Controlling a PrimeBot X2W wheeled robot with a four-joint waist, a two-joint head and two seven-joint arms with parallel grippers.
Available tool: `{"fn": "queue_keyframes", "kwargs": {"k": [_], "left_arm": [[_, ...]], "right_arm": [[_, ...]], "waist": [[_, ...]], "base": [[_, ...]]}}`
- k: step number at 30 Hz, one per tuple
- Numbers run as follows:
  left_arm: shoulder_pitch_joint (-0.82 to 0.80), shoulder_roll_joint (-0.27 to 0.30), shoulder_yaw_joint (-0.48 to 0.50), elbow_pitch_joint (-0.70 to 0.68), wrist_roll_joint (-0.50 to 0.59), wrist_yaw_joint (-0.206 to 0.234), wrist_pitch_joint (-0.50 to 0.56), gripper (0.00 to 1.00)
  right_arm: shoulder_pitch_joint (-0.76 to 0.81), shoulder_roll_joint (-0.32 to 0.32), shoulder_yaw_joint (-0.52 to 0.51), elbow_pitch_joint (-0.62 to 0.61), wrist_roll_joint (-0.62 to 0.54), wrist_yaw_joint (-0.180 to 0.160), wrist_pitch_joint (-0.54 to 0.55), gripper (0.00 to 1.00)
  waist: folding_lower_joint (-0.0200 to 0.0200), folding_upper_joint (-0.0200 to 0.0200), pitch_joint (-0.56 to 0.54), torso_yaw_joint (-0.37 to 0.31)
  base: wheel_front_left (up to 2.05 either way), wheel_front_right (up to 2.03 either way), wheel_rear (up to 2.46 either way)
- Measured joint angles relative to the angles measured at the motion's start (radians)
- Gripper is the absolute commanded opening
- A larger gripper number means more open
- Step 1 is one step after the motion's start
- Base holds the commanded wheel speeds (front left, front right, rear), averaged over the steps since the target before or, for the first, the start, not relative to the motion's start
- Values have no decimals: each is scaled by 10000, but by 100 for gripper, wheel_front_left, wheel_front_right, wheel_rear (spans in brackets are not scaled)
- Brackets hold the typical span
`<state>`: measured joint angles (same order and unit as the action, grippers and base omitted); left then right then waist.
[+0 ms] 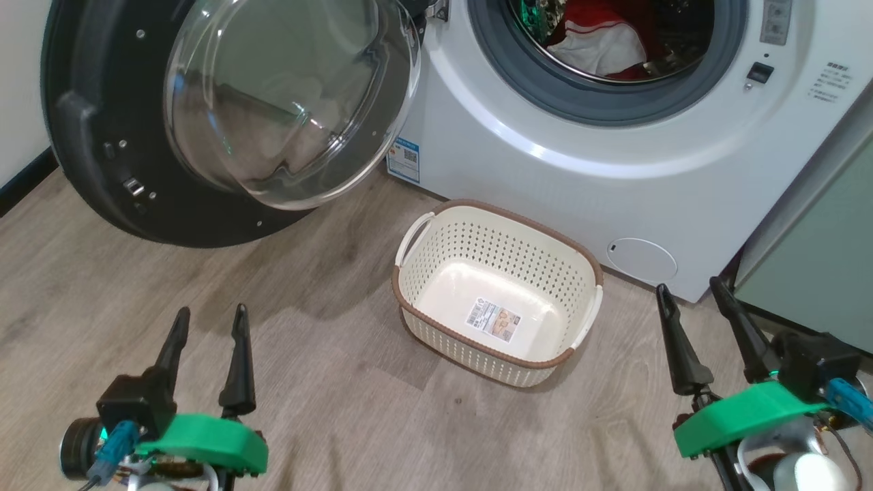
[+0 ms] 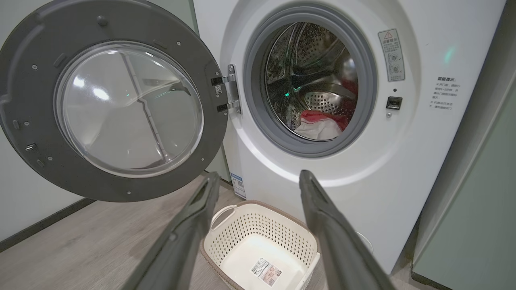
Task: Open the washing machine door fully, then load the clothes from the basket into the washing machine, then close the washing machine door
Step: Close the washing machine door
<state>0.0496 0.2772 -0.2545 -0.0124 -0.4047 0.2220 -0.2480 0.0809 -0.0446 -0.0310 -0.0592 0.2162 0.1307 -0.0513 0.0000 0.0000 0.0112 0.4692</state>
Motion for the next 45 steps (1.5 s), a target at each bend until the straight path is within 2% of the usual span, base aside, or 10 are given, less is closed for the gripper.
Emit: {"fn": "queue_keyframes", "kwargs": {"k": [1,3,11,15,19,23,29,35,36,45], "left_arm": [[0,0,2,0,0,0,0,100],[0,-4,2,4,0,-2,-2,0],[-1,-6,2,-38,0,-222,-12,0],[-6,-219,190,-518,-399,-629,-12,0],[-155,-907,988,-1611,-1944,-1607,-13,0],[-750,-997,1778,-2654,-3618,-2525,-38,0],[-2702,-677,3473,-3557,-7051,-3080,577,0],[-4980,504,5396,-1923,-9425,-2980,1400,0],[-5706,1024,5919,-846,-9965,-2819,1712,0],[-7415,2470,7033,4128,-10932,-2255,2475,0]], "right_arm": [[0,0,4,2,21,0,0,100],[-2,0,6,2,36,0,0,100],[-60,0,4,2,36,0,-2,100],[-62,0,-8,2,36,0,-2,100],[-69,2,-33,0,36,0,-4,100],[-90,2,-46,-12,36,0,-2,100],[-175,2,-71,-159,31,0,6,100],[-469,2,46,-389,-58,0,167,100],[-561,2,73,-516,-140,0,178,100],[-1028,0,286,-667,-337,0,389,100]], "waist": [[0,0,14,-2],[0,0,49,-5],[0,0,132,1],[0,0,152,17],[0,0,188,56],[0,0,259,109],[0,0,429,134],[0,0,658,-25],[0,0,786,-129],[1,0,1408,-680]], "base": [[0,0,0],[0,0,0],[0,0,0],[0,0,0],[0,0,0],[0,0,0],[0,0,0],[0,0,0],[0,0,0],[0,0,0]]}}
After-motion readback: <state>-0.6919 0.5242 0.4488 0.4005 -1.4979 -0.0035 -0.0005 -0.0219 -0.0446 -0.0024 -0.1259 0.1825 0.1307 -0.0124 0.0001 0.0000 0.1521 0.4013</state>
